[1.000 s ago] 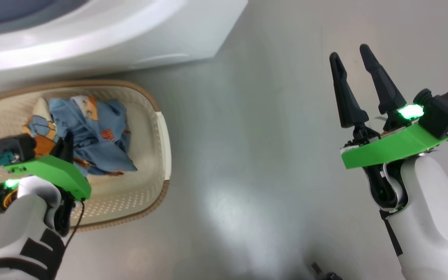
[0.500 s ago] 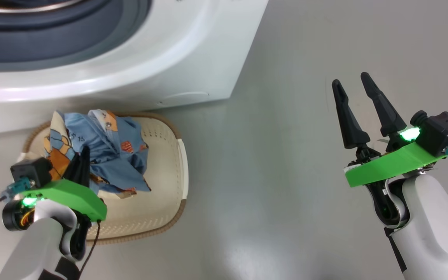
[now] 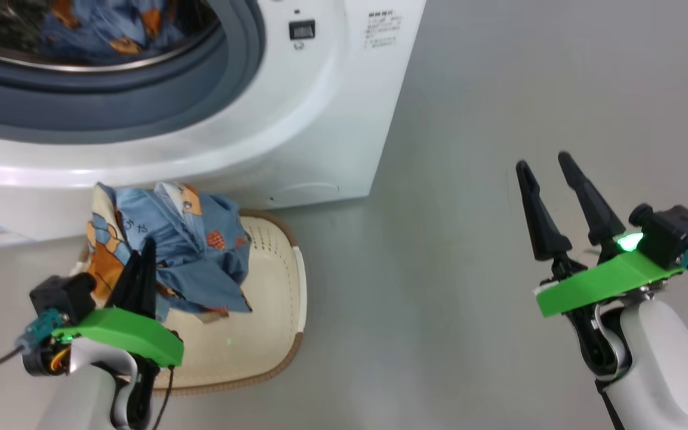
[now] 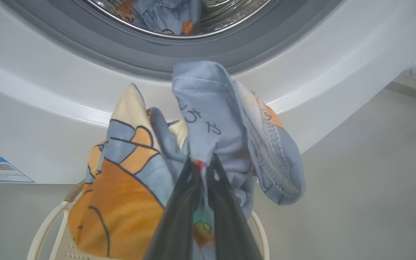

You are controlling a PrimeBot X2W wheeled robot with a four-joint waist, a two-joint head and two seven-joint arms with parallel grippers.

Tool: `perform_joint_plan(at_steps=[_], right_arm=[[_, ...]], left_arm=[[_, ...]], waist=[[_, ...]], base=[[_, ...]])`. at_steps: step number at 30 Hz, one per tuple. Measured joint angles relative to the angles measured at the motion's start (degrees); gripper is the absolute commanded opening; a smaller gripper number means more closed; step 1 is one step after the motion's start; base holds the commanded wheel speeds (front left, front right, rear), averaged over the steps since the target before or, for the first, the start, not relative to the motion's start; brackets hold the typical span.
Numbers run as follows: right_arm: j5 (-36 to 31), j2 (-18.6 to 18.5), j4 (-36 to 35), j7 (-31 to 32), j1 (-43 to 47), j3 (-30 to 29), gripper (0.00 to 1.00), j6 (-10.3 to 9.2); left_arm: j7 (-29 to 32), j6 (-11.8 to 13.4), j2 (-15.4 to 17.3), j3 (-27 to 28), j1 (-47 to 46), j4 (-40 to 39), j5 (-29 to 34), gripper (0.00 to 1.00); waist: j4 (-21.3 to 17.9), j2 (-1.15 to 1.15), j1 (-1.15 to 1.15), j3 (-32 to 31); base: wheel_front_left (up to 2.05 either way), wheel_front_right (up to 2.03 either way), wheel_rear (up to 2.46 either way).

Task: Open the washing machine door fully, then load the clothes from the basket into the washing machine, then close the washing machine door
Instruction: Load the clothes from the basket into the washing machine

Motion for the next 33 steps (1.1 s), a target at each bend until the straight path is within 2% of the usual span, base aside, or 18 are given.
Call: perform_joint_plan(at_steps=[12,22,33], right_arm=[[0.3,-1.0,1.3,0.0,4.5,-0.6,1.0,0.0],[0.3,-1.0,1.5,0.0,6.0,-1.3,1.0,0.0],[0.3,-1.0,1.5,0.0,6.9,-1.6,1.0,0.0]], left_arm=[[-0.1,0.6,-2.9,3.1,7.0,-9.7,4.9,0.0],[-0.2,1.1,-4.0,5.4,11.6,-16.2,6.8,0.0],[-0.2,1.1,-5.1,6.0,12.4,-18.3,7.8,0.0]], waist=[[1.8,0.0,0.0,-7.5],[3.7,0.0,0.0,-11.1],[5.1,0.0,0.0,-12.7]], base=[[0.0,0.0,0.0],[0.0,0.0,0.0],[0.0,0.0,0.0]])
